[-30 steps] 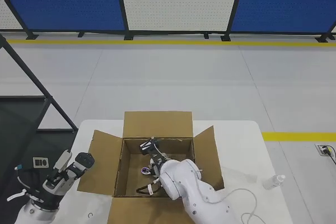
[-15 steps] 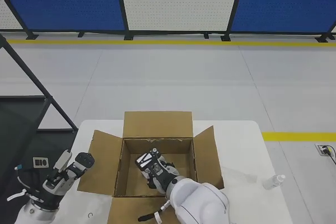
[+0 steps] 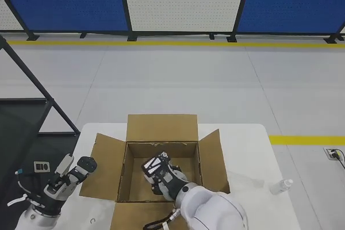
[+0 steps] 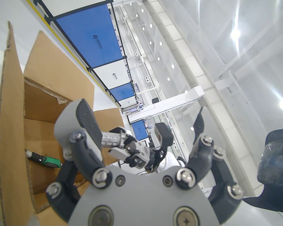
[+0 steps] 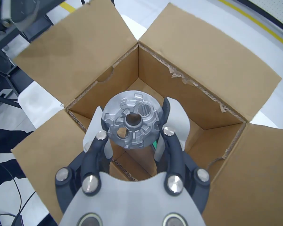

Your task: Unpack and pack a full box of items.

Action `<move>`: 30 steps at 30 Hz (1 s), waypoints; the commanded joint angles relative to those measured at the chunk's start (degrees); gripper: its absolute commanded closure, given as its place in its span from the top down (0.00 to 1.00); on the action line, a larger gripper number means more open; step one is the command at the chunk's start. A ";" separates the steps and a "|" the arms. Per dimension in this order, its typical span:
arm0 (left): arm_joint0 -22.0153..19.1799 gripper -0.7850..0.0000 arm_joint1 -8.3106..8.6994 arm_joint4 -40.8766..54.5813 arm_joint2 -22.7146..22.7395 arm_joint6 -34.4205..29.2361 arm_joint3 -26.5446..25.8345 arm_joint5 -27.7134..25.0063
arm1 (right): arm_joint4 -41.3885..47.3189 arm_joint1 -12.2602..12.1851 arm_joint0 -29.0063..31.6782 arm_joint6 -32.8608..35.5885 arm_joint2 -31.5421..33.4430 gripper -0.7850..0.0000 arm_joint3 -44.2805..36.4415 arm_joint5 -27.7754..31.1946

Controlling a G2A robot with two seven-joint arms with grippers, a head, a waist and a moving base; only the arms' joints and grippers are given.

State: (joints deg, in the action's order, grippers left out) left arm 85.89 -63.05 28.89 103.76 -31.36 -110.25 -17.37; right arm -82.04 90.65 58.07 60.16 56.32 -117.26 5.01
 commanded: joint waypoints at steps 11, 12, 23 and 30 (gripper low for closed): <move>0.00 1.00 0.00 0.00 0.00 0.00 0.00 0.00 | -2.91 -1.79 11.34 -6.46 12.52 0.00 -17.38 -1.71; 0.00 1.00 0.00 0.00 0.00 0.00 0.00 0.00 | -2.49 -1.90 12.10 -7.36 14.14 0.00 -17.38 -2.06; 0.00 1.00 0.00 0.00 0.00 0.00 0.00 0.00 | 4.17 -3.37 23.55 -14.78 32.45 0.00 -17.38 -0.69; 0.00 1.00 0.00 0.00 0.00 0.00 0.00 0.00 | 8.81 -4.20 32.24 -15.28 41.05 0.00 -17.38 2.10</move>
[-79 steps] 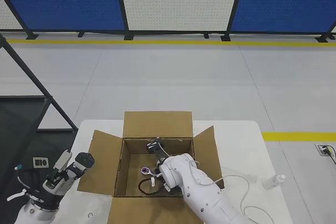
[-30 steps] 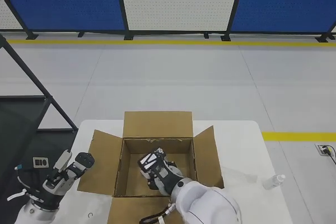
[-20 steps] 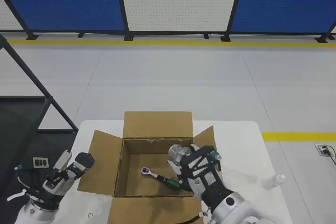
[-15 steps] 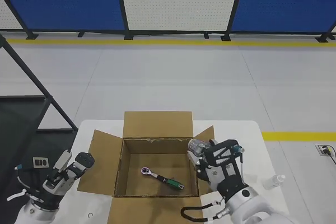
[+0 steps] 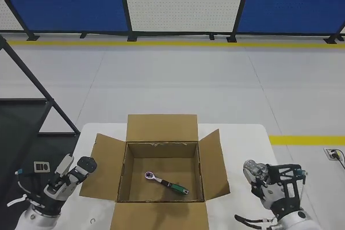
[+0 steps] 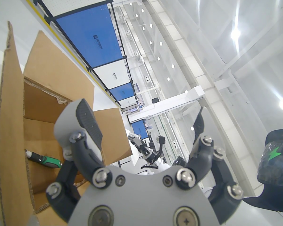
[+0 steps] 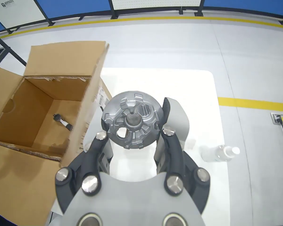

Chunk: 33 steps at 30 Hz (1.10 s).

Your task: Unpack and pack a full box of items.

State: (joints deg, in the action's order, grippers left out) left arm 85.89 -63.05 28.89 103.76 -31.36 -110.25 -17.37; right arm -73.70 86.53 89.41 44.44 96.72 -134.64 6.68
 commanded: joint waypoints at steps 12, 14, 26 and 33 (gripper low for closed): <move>0.00 1.00 0.00 0.00 0.00 0.00 0.00 0.00 | -0.07 -1.15 6.49 13.92 0.75 0.00 0.00 -0.03; 0.00 1.00 0.00 0.00 0.00 0.00 0.00 0.00 | -0.80 -1.25 6.43 15.97 -0.19 0.00 0.00 -1.23; 0.00 1.00 0.00 0.00 0.00 0.00 0.00 0.00 | -3.13 -1.81 4.21 19.66 -4.02 0.00 3.97 -5.67; 0.00 1.00 0.00 0.00 0.00 0.00 0.00 0.00 | -9.23 -1.95 -0.61 20.31 -8.30 0.00 9.46 -9.23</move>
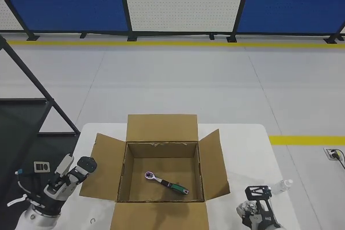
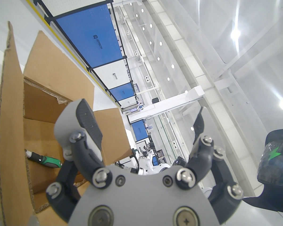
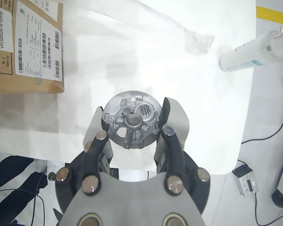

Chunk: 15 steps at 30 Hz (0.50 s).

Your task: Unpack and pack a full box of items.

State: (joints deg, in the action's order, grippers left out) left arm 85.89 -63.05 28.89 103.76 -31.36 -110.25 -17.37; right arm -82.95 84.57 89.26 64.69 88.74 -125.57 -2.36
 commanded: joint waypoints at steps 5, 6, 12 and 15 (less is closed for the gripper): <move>0.00 1.00 0.00 0.00 0.00 0.00 0.00 0.00 | -2.06 -0.13 -3.32 1.10 -1.49 0.00 3.00 -1.39; 0.00 1.00 0.00 0.00 0.00 0.00 0.00 0.00 | -2.62 -0.15 -3.84 1.32 -1.57 0.00 3.59 -1.89; 0.00 1.00 0.00 0.00 0.00 0.00 0.00 0.00 | -4.76 -0.20 -6.53 2.70 -2.08 0.00 7.33 -4.56; 0.00 1.00 0.00 0.00 0.00 0.00 0.00 0.00 | -5.19 -0.21 -7.59 2.72 -2.03 0.00 9.67 -5.70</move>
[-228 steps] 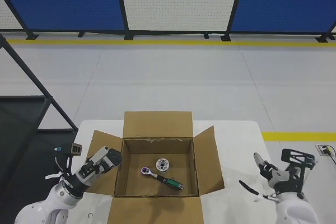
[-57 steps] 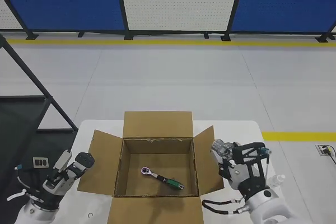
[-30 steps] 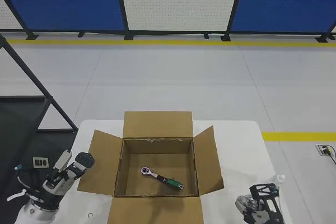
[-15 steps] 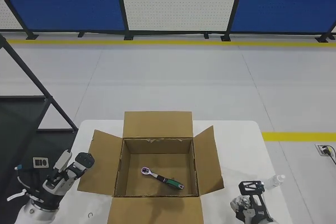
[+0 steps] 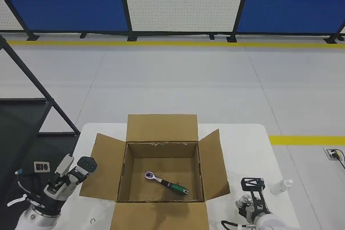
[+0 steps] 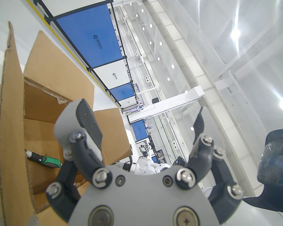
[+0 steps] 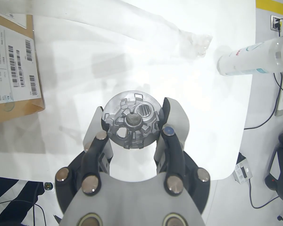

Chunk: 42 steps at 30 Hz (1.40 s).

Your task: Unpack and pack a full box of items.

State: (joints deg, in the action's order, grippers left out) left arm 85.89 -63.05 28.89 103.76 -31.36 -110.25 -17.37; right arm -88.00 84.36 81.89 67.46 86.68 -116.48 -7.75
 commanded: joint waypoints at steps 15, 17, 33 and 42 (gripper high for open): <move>0.00 1.00 0.00 0.00 0.00 0.00 0.00 0.00 | -0.53 -0.01 -1.24 -2.76 -0.05 0.00 5.74 -4.39; 0.00 1.00 0.00 0.00 0.00 0.00 0.00 0.00 | -0.38 -0.01 -1.32 -2.91 -0.22 0.00 6.25 -4.48; 0.00 1.00 0.00 0.00 0.00 0.00 0.00 0.00 | 0.86 -0.20 -1.67 -2.89 0.07 0.49 6.85 -4.60; 0.00 1.00 0.00 0.00 0.00 0.00 0.00 0.00 | 1.12 -0.40 -0.71 -2.87 0.58 0.82 5.30 -4.43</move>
State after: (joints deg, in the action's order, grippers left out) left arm 85.89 -63.05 28.89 103.76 -31.36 -110.25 -17.37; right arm -86.86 83.98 81.13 64.57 87.25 -111.10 -12.18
